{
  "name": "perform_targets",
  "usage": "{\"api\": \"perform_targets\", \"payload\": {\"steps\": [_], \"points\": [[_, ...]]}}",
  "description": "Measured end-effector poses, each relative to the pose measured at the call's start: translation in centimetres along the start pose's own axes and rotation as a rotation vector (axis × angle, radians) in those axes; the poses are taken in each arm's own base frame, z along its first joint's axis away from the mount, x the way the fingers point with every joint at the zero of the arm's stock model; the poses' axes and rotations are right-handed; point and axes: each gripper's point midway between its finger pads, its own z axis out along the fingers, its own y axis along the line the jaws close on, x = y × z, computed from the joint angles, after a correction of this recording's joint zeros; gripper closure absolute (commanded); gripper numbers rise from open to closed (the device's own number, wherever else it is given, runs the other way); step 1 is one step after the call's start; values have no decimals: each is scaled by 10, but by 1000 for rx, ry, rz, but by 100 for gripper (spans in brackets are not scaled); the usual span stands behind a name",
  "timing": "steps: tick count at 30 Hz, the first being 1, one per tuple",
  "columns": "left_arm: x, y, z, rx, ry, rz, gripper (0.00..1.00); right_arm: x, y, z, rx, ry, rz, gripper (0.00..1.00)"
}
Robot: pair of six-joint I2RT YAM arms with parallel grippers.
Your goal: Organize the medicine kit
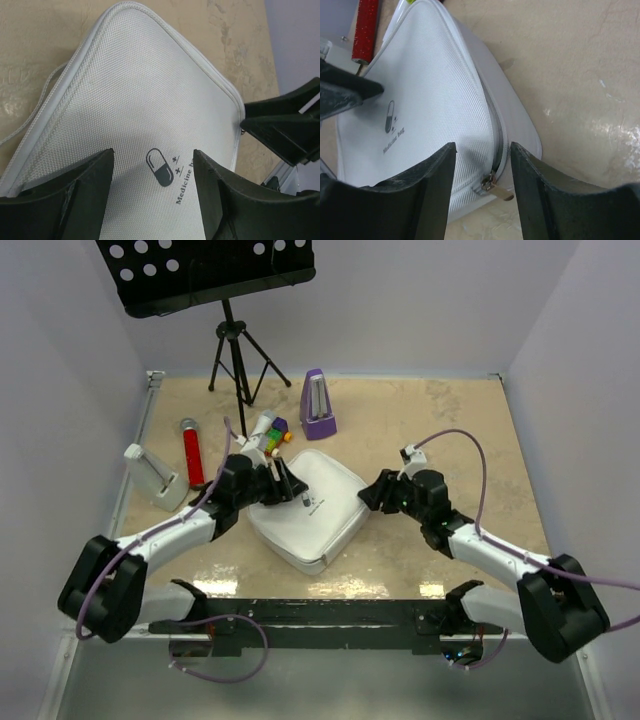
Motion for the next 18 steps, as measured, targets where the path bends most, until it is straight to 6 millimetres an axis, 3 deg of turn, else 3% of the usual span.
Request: {"api": "perform_targets", "payload": {"steps": [4,7,10,13,16,18], "points": [[-24,-4,17,-32,-9,41,21,6,2,-17,-9,-6,24,28],[-55,0,7,-132,-69,76,13,3,7,-23,-17,-16,34,19],[-78,2,-32,-231,-160,90,15,3,5,-23,-1,-8,39,15],[-83,-3,-86,-253,-263,56,18,-6,4,-16,25,-8,30,14],[-63,0,-125,-221,-316,-19,19,-26,9,4,42,-12,4,15],[-41,11,-133,-220,-299,-69,19,-42,14,25,40,-14,-19,16]]}}
